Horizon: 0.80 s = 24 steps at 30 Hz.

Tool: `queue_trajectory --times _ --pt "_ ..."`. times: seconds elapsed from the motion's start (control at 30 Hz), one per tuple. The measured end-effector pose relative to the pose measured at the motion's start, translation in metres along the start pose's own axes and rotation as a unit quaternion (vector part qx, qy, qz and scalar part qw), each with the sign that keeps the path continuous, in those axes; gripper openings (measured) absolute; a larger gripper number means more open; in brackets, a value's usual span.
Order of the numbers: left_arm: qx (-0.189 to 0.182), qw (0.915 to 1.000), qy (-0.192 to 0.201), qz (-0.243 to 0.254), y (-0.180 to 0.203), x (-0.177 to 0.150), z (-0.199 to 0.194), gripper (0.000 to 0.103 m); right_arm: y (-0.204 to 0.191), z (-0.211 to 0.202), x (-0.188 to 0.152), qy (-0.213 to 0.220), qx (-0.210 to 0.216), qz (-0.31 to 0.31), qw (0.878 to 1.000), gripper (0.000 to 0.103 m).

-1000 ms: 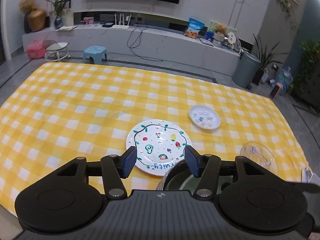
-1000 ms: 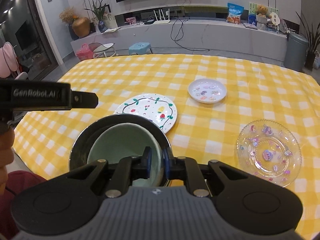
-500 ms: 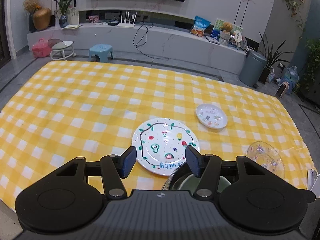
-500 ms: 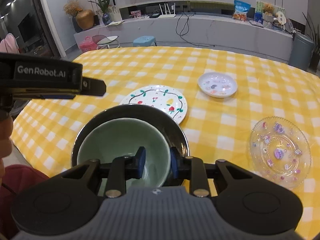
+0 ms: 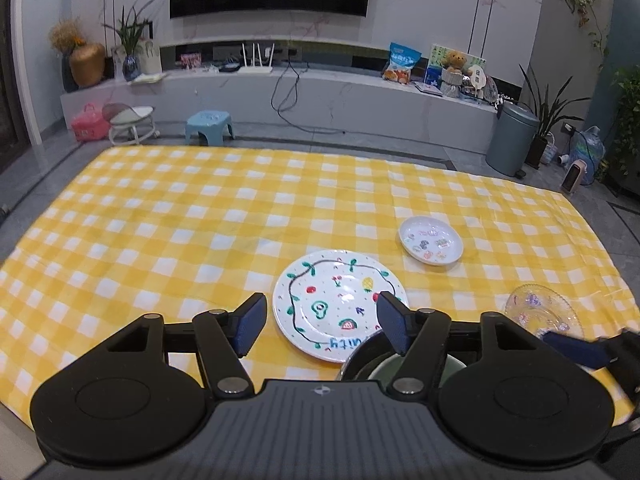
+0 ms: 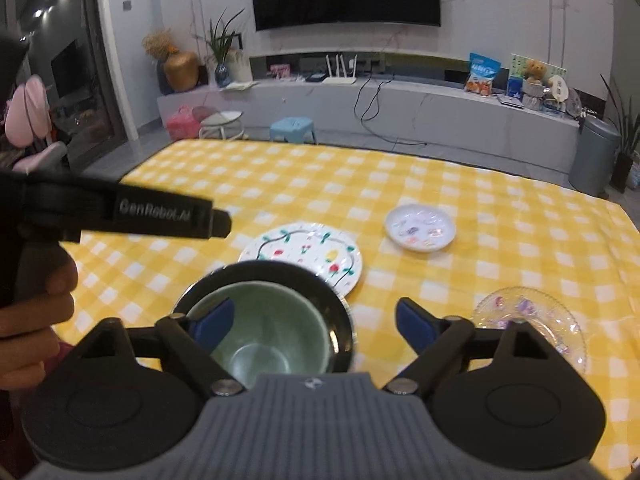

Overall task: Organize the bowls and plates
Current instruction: 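Move the left tool to the clear glass plate with pink prints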

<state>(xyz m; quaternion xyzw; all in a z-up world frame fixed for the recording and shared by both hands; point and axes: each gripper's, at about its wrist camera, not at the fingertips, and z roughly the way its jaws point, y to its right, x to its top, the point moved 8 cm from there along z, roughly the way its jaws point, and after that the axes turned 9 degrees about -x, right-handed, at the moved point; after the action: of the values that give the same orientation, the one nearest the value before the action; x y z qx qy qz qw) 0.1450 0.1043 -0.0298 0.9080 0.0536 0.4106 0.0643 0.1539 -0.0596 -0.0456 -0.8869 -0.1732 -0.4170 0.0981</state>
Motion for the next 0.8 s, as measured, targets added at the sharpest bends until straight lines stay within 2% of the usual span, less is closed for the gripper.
queue_trajectory --times 0.1,0.17,0.4,0.53,0.67,0.8 --pt "0.006 0.9999 0.009 0.013 0.005 0.002 -0.002 0.079 0.02 -0.007 0.005 0.008 0.001 0.03 1.0 0.1" --pt "0.009 0.9997 0.012 0.019 0.01 0.004 -0.003 0.08 0.039 -0.012 0.009 0.017 -0.01 0.048 0.999 0.1" --pt "-0.01 0.999 0.004 0.044 0.039 0.002 0.0 0.082 0.123 -0.027 0.014 0.035 -0.092 0.11 0.989 0.1" --pt "-0.026 0.9981 -0.008 0.055 0.062 -0.001 0.006 0.082 0.157 -0.028 0.003 0.009 -0.122 0.136 0.983 0.1" --pt "-0.071 0.9938 -0.035 0.078 0.09 -0.006 0.011 0.083 0.182 -0.025 -0.015 -0.014 -0.141 0.158 0.977 0.1" --pt "-0.072 0.9897 -0.066 0.105 0.122 -0.008 0.026 0.083 0.206 -0.011 -0.035 -0.052 -0.163 0.172 0.97 0.1"
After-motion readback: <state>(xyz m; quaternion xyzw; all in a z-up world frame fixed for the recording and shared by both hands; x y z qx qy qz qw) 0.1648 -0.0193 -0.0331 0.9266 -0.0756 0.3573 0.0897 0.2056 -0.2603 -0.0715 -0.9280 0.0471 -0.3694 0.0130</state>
